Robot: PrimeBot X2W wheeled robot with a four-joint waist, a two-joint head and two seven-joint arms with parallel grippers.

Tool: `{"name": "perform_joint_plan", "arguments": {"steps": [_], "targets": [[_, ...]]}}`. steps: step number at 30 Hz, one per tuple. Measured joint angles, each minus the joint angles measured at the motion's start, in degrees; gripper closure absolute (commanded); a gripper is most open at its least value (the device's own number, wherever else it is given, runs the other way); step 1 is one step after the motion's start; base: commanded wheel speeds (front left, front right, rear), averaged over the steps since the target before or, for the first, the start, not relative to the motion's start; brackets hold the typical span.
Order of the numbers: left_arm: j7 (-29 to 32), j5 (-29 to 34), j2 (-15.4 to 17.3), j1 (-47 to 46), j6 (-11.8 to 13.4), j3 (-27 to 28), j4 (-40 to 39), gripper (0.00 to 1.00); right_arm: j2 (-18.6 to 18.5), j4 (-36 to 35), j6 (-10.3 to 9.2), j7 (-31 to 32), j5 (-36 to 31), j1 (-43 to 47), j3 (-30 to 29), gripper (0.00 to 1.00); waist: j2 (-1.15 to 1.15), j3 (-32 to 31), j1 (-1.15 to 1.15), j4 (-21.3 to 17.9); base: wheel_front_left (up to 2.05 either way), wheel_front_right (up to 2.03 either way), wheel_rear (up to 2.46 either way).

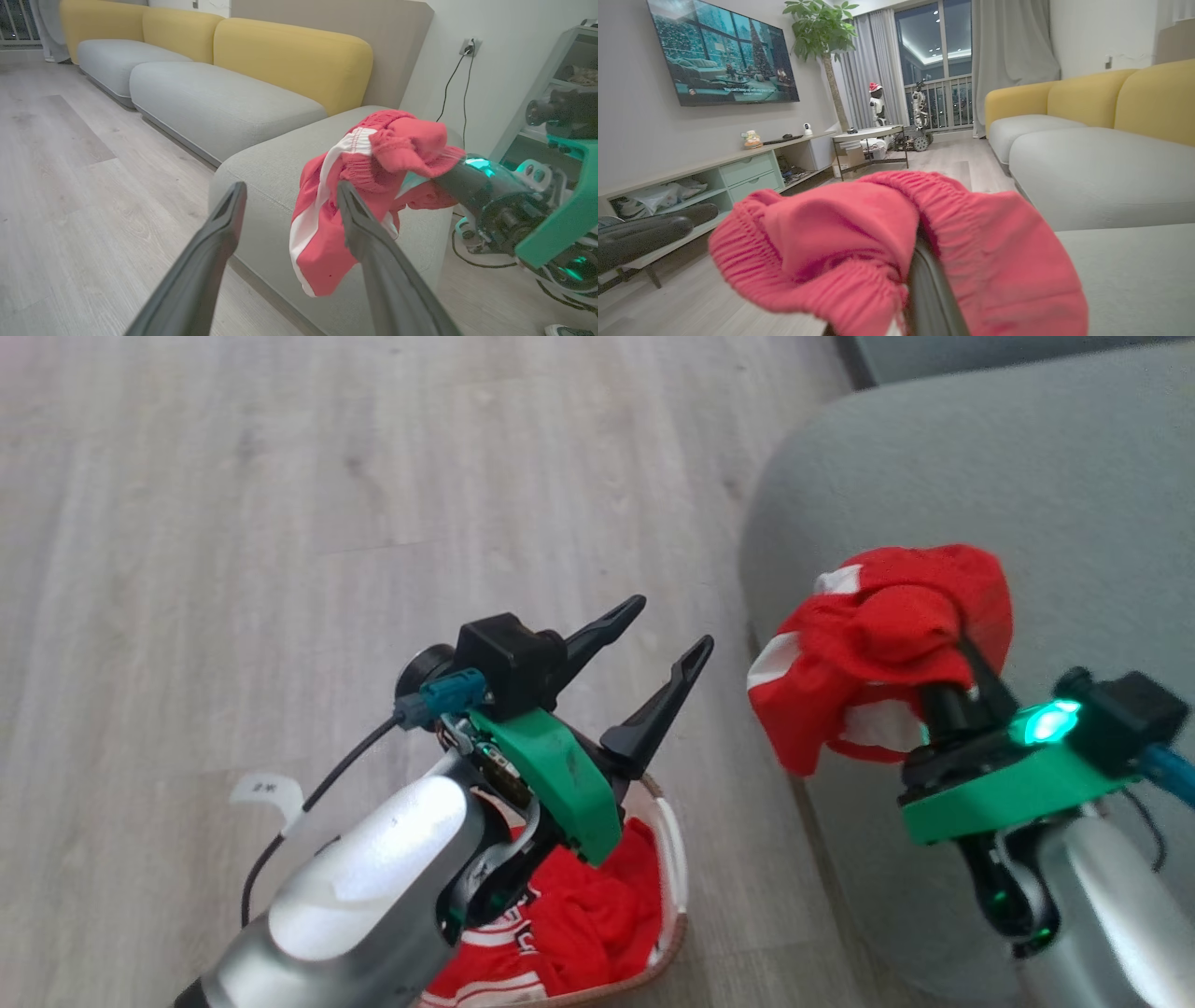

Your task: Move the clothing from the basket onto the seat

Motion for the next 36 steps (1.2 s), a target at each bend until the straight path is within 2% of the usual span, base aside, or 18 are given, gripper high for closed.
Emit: {"name": "perform_joint_plan", "arguments": {"steps": [9, 22, 30, 36], "targets": [[-0.99, 0.92, 0.15, -0.02, -0.18, -0.73, 0.08, 0.0, -0.55, -7.06, 0.0, 0.0, -1.65, 2.18, -3.94, 1.0, 0.0, 1.6, 0.0, -7.07, 0.0, 0.0, 0.0], [-1.47, 2.01, 0.44, -0.24, -0.22, -1.11, 0.79, 0.0, 1.62, -10.55, 0.0, 0.0, -3.36, 6.08, -6.97, 1.0, 0.0, 3.97, 0.0, -16.48, 0.0, 0.0, 0.0], [-1.46, 2.01, 0.65, -0.34, -0.18, -1.33, 0.85, 0.0, 2.21, -11.55, 0.0, 0.0, -3.48, 6.17, -7.48, 1.0, 0.0, 4.97, 0.0, -20.13, 0.0, 0.0, 0.0], [-1.46, 2.01, 0.69, -0.4, -0.18, -1.57, 0.83, 0.0, 2.2, -11.88, 0.0, 0.0, -3.43, 6.11, -7.79, 1.0, 0.0, 5.59, 0.0, -21.04, 0.0, 0.0, 0.0]]}}
